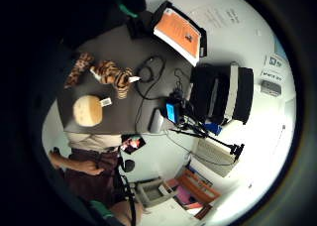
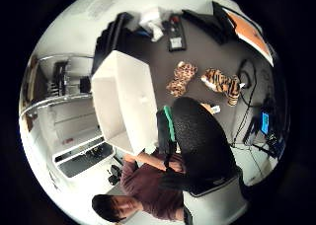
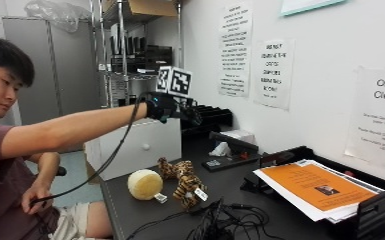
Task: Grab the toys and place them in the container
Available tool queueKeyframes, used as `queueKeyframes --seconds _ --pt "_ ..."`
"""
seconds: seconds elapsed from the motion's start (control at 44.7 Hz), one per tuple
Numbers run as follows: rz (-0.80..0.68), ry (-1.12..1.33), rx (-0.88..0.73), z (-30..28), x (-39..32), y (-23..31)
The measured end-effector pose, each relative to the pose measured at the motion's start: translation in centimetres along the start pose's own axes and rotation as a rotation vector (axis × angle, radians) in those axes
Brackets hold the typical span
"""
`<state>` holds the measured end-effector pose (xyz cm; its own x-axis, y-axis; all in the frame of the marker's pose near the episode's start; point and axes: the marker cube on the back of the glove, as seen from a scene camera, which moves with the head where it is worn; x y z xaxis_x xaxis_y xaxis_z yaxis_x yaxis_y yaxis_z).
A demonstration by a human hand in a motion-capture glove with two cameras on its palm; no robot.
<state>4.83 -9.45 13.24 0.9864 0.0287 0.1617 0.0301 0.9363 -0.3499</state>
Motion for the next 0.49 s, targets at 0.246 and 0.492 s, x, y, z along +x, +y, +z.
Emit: queueKeyframes --seconds 0.246,0.492 --pt "0.063 -0.071 -0.178 13.3 0.9 -6.9" --pt "0.127 -0.06 -0.293 23.0 2.6 -10.4"
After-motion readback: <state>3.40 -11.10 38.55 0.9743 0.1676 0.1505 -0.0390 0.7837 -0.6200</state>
